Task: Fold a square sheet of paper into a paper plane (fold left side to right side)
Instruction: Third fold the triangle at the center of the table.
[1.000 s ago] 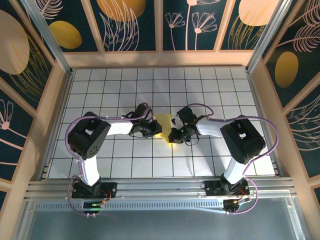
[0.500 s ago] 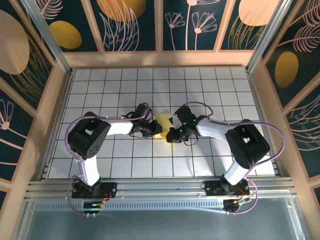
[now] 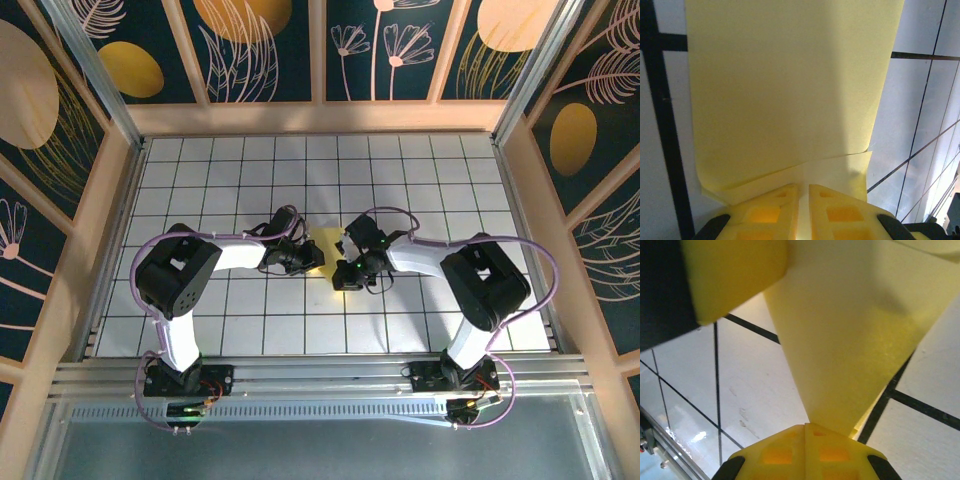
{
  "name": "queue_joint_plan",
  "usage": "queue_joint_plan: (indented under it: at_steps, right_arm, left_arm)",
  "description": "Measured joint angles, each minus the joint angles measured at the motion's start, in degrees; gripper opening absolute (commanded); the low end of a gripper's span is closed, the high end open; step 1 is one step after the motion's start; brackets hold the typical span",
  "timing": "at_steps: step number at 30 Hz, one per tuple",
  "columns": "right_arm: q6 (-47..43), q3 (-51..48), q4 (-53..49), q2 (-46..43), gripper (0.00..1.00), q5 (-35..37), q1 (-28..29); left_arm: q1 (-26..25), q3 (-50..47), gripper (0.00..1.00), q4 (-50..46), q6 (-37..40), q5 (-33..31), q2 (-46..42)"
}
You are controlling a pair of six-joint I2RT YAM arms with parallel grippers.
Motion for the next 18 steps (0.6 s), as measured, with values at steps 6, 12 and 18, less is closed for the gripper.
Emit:
queue_joint_plan:
  at_steps: [6, 12, 18]
  right_arm:
    - [-0.2, 0.3, -0.3, 0.4, 0.04, 0.4, 0.0]
    - [-0.3, 0.4, -0.4, 0.4, 0.04, 0.6, 0.0]
    - [-0.4, 0.4, -0.4, 0.5, 0.04, 0.6, 0.0]
  left_arm:
    - [0.0, 0.0, 0.15, -0.1, 0.0, 0.0, 0.0]
    - [0.0, 0.1, 0.15, -0.2, 0.0, -0.2, 0.0]
    - [0.0, 0.1, 0.15, -0.3, 0.0, -0.2, 0.0]
